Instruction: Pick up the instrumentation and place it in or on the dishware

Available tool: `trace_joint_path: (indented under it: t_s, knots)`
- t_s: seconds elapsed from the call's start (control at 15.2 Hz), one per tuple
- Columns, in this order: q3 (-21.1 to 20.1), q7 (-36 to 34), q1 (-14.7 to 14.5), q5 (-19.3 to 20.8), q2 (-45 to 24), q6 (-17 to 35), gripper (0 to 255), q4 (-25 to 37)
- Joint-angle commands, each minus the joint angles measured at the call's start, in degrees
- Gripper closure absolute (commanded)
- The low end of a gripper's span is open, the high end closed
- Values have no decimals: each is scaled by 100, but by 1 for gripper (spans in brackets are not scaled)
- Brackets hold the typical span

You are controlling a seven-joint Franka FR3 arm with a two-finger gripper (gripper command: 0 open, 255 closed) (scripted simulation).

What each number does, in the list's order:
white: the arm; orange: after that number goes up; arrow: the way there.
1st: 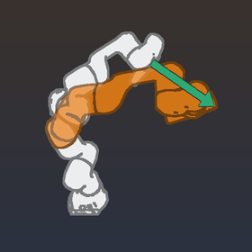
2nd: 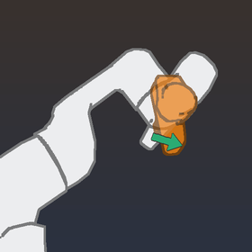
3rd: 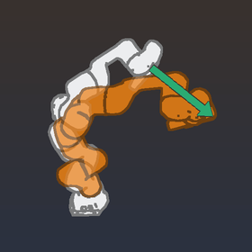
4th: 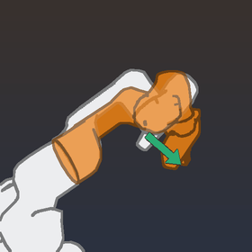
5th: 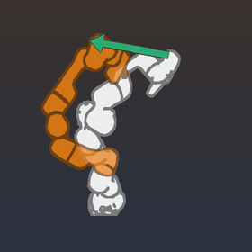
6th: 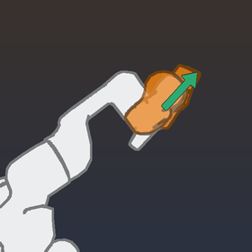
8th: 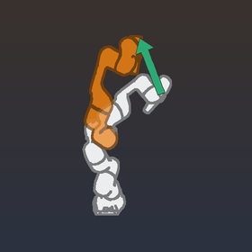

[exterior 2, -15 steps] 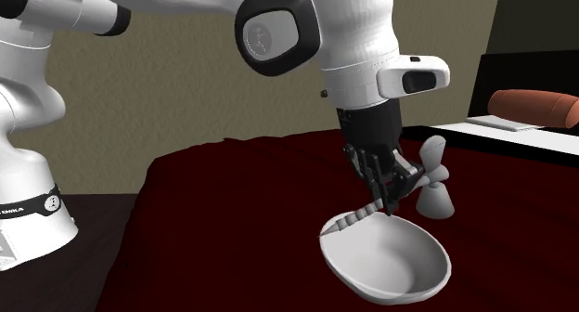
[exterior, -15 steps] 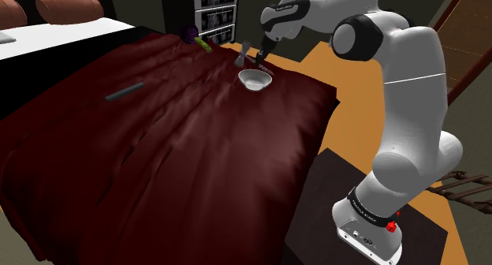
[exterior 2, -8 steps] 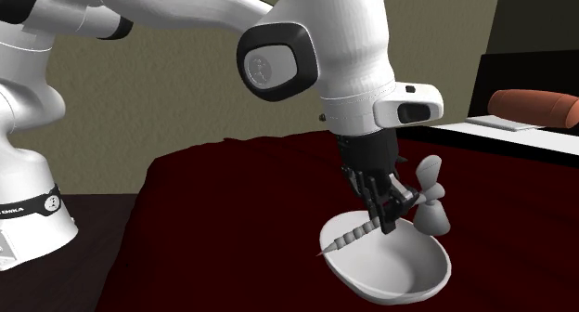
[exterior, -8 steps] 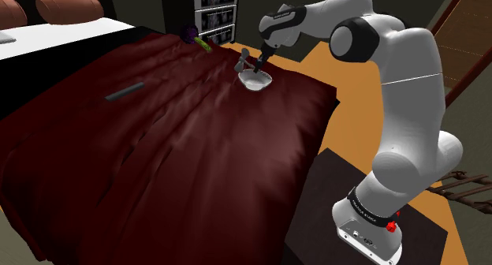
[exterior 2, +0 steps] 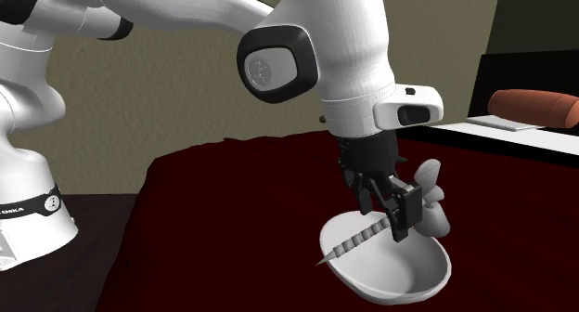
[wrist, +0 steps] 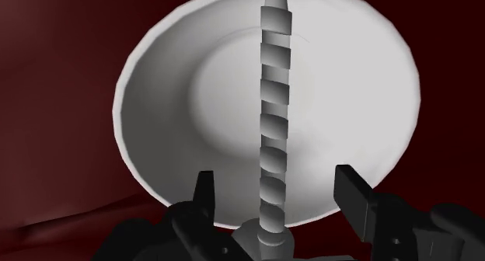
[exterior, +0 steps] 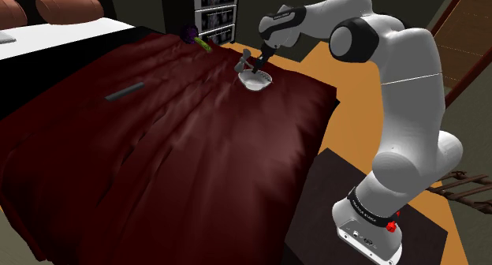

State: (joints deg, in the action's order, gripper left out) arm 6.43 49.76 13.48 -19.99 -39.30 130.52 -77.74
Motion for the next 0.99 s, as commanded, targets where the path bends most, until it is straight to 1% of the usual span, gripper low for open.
trace_joint_path:
  t_s: [0.0,0.2,0.46,0.92]
  knots:
    - [0,0,0,0,0,0,0,0]
    - [0,0,0,0,0,0,0,0]
    - [71,-25,27,73,516,-371,0,-154]
    - [71,-26,27,73,516,-371,0,-154]
